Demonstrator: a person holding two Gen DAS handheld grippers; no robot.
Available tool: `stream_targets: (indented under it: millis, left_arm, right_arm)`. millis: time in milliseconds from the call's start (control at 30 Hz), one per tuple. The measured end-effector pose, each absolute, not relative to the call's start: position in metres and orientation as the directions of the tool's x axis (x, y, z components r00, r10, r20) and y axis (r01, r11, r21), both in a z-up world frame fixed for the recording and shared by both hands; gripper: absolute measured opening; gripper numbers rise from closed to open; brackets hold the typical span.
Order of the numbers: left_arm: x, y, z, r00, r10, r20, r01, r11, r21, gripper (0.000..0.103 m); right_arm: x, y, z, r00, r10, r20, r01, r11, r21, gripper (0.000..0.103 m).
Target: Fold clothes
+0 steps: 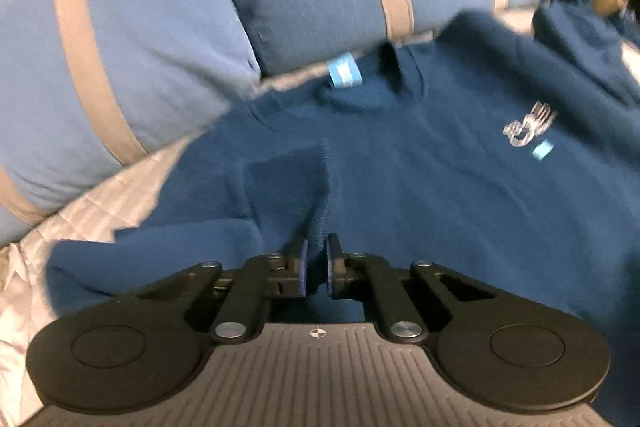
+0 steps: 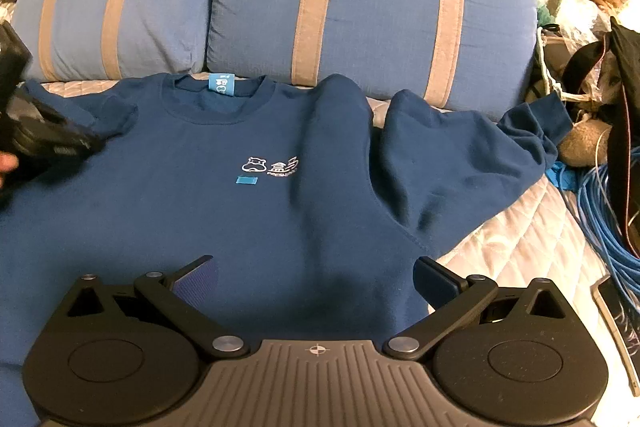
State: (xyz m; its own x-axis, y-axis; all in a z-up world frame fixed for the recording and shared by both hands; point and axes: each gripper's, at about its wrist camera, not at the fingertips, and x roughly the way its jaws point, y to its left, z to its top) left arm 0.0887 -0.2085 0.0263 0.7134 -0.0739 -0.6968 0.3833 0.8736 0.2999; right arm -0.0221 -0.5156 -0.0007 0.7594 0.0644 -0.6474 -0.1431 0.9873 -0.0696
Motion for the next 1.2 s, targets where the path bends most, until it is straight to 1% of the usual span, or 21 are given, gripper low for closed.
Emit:
stream_targets:
  millis: [167, 233, 367, 567, 700, 800, 933, 1100, 1200]
  left_arm:
    - [0.056, -0.166, 0.074, 0.78, -0.08, -0.621, 0.347, 0.88, 0.323, 0.009]
    - [0.041, -0.141, 0.092, 0.793, -0.084, -0.603, 0.336, 0.886, 0.319, 0.009]
    - [0.015, -0.1, 0.122, 0.815, -0.055, -0.578, 0.286, 0.904, 0.318, 0.009]
    - [-0.023, -0.058, 0.146, 0.837, -0.01, -0.548, 0.241, 0.904, 0.352, 0.009]
    - [-0.039, -0.042, 0.152, 0.836, 0.03, -0.548, 0.208, 0.907, 0.366, 0.009]
    - [-0.048, -0.026, 0.155, 0.834, 0.051, -0.549, 0.173, 0.921, 0.349, 0.009]
    - [-0.064, -0.011, 0.156, 0.833, 0.083, -0.547, 0.153, 0.915, 0.372, 0.009]
    - [-0.088, 0.0, 0.139, 0.812, 0.098, -0.575, 0.179, 0.896, 0.407, 0.011]
    - [-0.105, -0.003, 0.12, 0.802, 0.109, -0.588, 0.218, 0.862, 0.457, 0.012]
  right_arm:
    - [-0.024, -0.516, 0.0, 0.764, 0.067, -0.642, -0.144, 0.987, -0.068, 0.103]
    - [-0.024, -0.517, 0.0, 0.765, 0.071, -0.64, -0.145, 0.987, -0.064, 0.103]
    - [-0.024, -0.518, 0.0, 0.764, 0.078, -0.64, -0.147, 0.988, -0.056, 0.103]
    - [-0.024, -0.517, 0.002, 0.765, 0.078, -0.639, -0.149, 0.987, -0.058, 0.103]
    - [-0.026, -0.515, 0.002, 0.767, 0.069, -0.638, -0.147, 0.987, -0.07, 0.103]
    - [-0.027, -0.514, 0.003, 0.77, 0.066, -0.635, -0.149, 0.986, -0.078, 0.103]
    - [-0.028, -0.514, 0.004, 0.77, 0.072, -0.634, -0.155, 0.985, -0.077, 0.103]
    - [-0.028, -0.515, 0.005, 0.77, 0.072, -0.633, -0.154, 0.985, -0.076, 0.103]
    - [-0.028, -0.513, 0.005, 0.769, 0.07, -0.635, -0.156, 0.984, -0.081, 0.103]
